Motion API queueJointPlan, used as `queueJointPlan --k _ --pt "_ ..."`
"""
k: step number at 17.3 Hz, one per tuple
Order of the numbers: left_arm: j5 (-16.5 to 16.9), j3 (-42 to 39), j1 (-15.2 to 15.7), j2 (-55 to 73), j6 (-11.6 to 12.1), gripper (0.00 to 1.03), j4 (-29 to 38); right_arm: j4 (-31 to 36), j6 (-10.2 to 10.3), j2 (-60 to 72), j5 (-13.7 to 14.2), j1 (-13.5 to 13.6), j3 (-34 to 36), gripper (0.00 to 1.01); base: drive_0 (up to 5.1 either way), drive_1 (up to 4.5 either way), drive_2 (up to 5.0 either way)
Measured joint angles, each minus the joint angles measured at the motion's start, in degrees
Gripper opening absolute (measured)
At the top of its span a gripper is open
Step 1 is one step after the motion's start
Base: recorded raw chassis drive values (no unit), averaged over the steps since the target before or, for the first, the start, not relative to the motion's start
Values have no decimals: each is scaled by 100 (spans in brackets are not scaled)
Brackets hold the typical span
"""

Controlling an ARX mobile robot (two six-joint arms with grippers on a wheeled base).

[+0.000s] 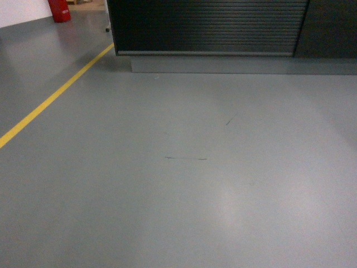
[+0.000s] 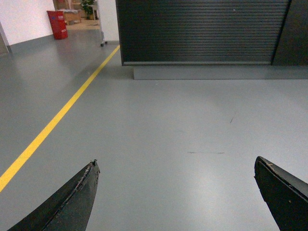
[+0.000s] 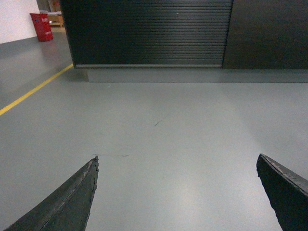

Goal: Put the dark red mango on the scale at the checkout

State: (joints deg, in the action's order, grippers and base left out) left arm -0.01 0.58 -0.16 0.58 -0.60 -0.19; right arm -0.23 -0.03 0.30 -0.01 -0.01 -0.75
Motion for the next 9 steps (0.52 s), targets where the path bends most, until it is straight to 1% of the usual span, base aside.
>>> queueJointPlan --k 9 --pt "0 0 0 0 0 98 0 0 0 0 0 0 0 98 0 0 0"
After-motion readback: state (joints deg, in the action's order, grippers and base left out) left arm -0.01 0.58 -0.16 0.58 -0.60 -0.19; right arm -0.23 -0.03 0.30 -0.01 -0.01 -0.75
